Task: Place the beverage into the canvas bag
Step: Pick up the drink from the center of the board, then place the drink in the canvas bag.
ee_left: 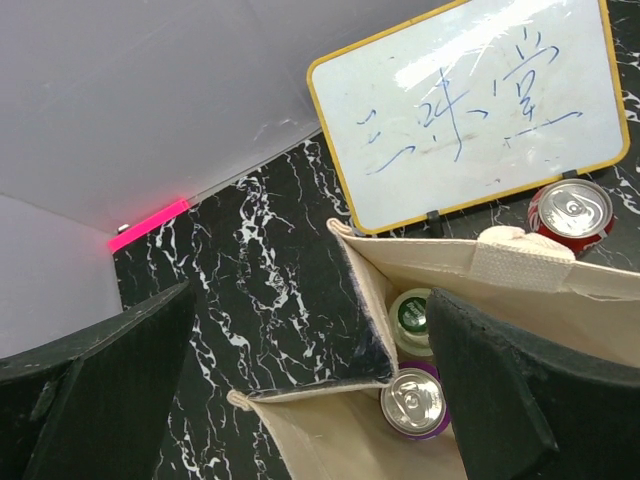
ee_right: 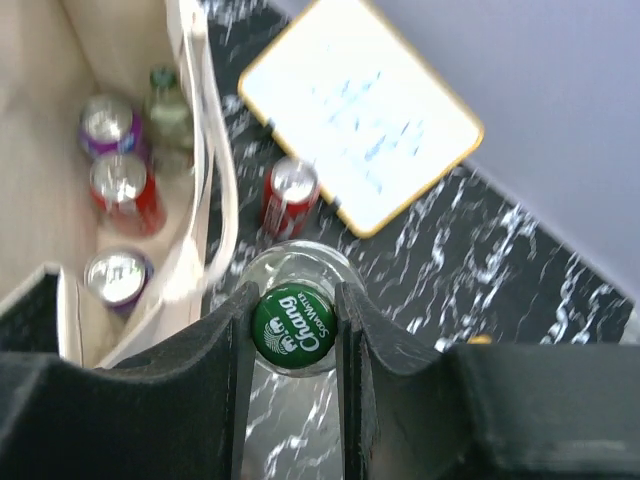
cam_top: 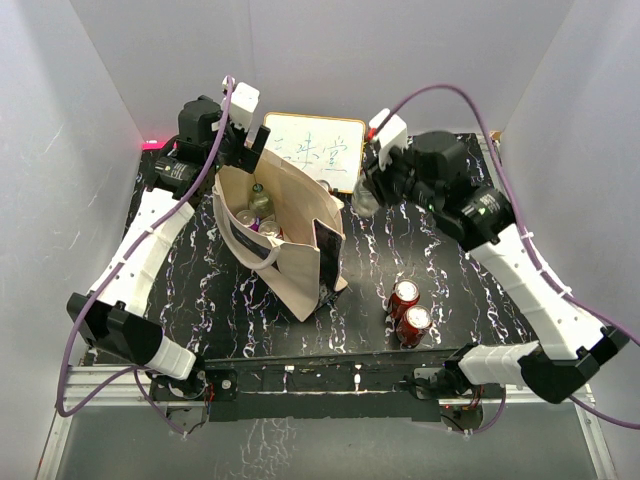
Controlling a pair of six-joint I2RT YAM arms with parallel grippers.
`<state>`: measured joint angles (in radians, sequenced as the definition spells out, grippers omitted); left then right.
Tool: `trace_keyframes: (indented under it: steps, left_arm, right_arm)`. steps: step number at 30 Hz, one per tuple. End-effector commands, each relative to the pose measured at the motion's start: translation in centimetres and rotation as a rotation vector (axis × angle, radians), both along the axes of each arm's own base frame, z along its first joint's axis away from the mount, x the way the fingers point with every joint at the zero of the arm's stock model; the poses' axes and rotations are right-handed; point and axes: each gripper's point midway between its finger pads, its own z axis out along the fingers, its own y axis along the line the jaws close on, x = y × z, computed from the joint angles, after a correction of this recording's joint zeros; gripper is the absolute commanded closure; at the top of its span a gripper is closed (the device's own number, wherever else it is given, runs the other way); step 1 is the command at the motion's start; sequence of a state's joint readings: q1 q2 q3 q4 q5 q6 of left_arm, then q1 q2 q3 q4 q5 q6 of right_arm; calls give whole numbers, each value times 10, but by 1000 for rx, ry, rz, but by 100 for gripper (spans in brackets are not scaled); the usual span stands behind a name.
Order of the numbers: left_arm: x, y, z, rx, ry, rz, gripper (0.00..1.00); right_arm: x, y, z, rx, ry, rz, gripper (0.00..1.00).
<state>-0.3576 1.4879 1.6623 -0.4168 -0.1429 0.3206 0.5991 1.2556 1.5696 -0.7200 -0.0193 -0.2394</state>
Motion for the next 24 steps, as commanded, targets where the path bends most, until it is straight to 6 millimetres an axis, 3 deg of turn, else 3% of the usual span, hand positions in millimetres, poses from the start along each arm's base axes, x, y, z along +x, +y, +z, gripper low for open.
trace_keyframes:
  steps: [1, 7, 10, 13, 14, 17, 24]
  left_arm:
    - [-10, 14, 33, -2, -97, 50, 3]
    - [-18, 15, 30, 0, -95, 41, 3]
    - [-22, 20, 24, 14, -86, 54, 4]
    - [-23, 23, 12, 13, -56, 69, 6]
    - [-29, 28, 19, -3, -69, 79, 7]
    - [-35, 37, 16, -36, -47, 104, 8]
    - [-50, 48, -3, -115, 33, 111, 13]
  right_arm:
    - [20, 14, 138, 196, -352, 22, 92]
    - [24, 52, 199, 275, -463, 122, 92]
    - [21, 76, 217, 312, -486, 196, 92]
    - [19, 102, 213, 339, -465, 254, 92]
    - [18, 110, 211, 347, -460, 276, 92]
    - [11, 134, 202, 356, -433, 345, 92]
    - [21, 168, 148, 338, -301, 423, 92]
